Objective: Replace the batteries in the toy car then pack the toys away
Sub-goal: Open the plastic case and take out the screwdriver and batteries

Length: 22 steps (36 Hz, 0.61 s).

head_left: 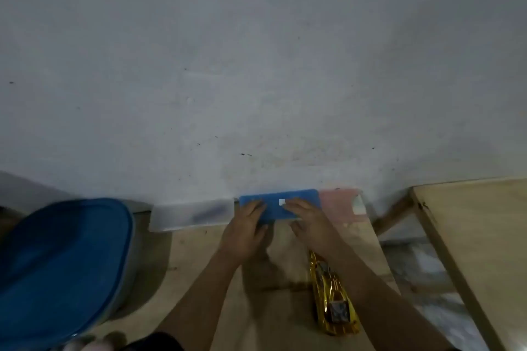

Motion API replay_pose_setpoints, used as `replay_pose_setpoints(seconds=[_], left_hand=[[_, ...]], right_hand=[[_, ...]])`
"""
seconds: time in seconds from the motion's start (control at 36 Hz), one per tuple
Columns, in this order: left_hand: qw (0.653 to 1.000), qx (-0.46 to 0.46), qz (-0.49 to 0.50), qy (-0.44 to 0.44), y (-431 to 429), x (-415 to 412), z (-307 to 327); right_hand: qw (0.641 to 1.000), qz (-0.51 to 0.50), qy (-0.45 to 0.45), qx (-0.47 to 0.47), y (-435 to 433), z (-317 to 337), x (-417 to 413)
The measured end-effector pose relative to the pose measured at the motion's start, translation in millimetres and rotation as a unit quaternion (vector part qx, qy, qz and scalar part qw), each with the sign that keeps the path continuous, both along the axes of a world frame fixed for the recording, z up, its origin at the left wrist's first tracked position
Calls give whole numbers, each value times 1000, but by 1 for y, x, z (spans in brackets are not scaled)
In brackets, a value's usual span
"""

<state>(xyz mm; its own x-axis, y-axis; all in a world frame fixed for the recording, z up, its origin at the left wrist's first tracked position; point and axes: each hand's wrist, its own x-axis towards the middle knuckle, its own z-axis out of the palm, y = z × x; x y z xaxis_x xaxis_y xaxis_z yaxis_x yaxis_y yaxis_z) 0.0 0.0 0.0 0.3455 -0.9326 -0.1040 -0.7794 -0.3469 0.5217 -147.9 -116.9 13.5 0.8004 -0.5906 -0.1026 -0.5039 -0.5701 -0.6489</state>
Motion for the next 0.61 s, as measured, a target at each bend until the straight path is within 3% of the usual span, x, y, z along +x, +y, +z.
replay_pose_setpoints(seconds=[0.17, 0.42, 0.5, 0.61], left_hand=[[998, -43, -1, -43, -7, 5, -21], [991, -128, 17, -29, -6, 5, -19], [987, -154, 19, -37, -6, 10, -16], [989, -137, 52, 12, -5, 12, -13]], right_hand=[[990, 37, 72, -115, -10, -13, 19], [966, 95, 51, -233, -23, -14, 21], [968, 107, 39, -225, -25, -12, 19], [961, 105, 33, -254, -25, -11, 22]])
